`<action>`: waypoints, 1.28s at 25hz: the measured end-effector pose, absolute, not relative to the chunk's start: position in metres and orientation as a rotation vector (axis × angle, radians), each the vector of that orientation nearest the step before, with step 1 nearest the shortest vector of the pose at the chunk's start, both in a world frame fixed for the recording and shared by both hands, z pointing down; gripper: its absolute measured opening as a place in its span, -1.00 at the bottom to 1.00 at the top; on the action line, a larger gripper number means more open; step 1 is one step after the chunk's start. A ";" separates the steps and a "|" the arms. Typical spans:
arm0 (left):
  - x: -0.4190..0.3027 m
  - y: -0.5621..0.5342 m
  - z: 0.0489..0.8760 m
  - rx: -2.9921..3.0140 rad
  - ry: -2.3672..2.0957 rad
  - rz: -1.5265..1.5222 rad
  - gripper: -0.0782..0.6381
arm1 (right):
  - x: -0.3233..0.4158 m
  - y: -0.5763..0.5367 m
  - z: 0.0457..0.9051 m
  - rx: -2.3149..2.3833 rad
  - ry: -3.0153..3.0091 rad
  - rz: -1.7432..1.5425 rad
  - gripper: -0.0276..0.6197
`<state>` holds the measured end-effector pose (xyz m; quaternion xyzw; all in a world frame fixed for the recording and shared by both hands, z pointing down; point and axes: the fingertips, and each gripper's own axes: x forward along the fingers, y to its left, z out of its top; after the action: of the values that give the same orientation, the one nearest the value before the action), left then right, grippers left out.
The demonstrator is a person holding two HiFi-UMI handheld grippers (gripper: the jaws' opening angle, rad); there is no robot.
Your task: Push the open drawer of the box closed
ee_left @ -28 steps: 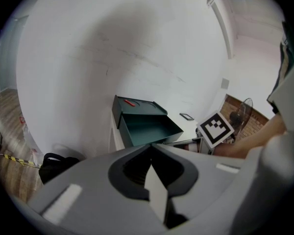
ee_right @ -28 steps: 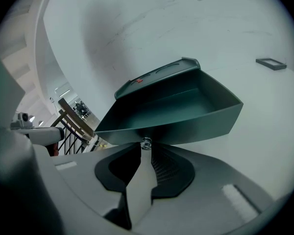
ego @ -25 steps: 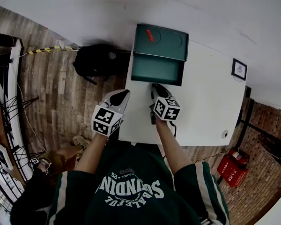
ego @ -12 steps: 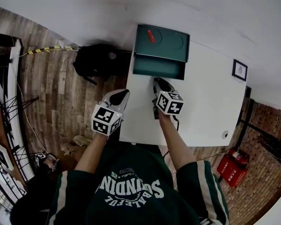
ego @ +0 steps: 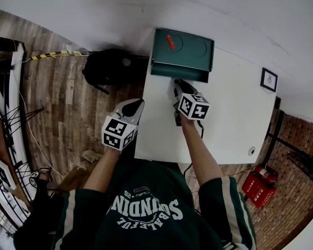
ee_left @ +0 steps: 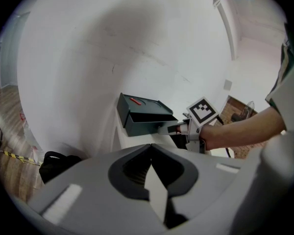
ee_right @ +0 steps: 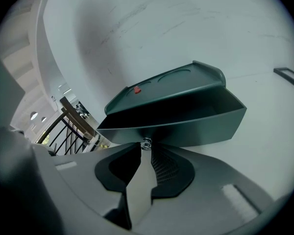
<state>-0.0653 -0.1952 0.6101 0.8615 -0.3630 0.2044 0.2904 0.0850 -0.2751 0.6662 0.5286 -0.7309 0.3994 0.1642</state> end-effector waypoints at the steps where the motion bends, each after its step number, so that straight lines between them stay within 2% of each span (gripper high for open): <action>1: -0.066 -0.196 0.610 2.296 -0.968 0.546 -0.64 | 0.085 -0.278 0.666 1.506 -2.087 1.135 -0.71; 27: -0.079 -0.204 0.617 2.264 -0.991 0.562 -0.64 | 0.090 -0.321 0.665 1.537 -2.108 1.149 -0.71; 32: -0.080 -0.206 0.610 2.275 -1.014 0.557 -0.64 | 0.087 -0.318 0.666 1.541 -2.115 1.154 -0.65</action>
<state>-0.0797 -0.2060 0.6102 0.8531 -0.3800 0.2088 0.2903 0.0872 -0.3176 0.6661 0.5335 -0.7321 0.3995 0.1404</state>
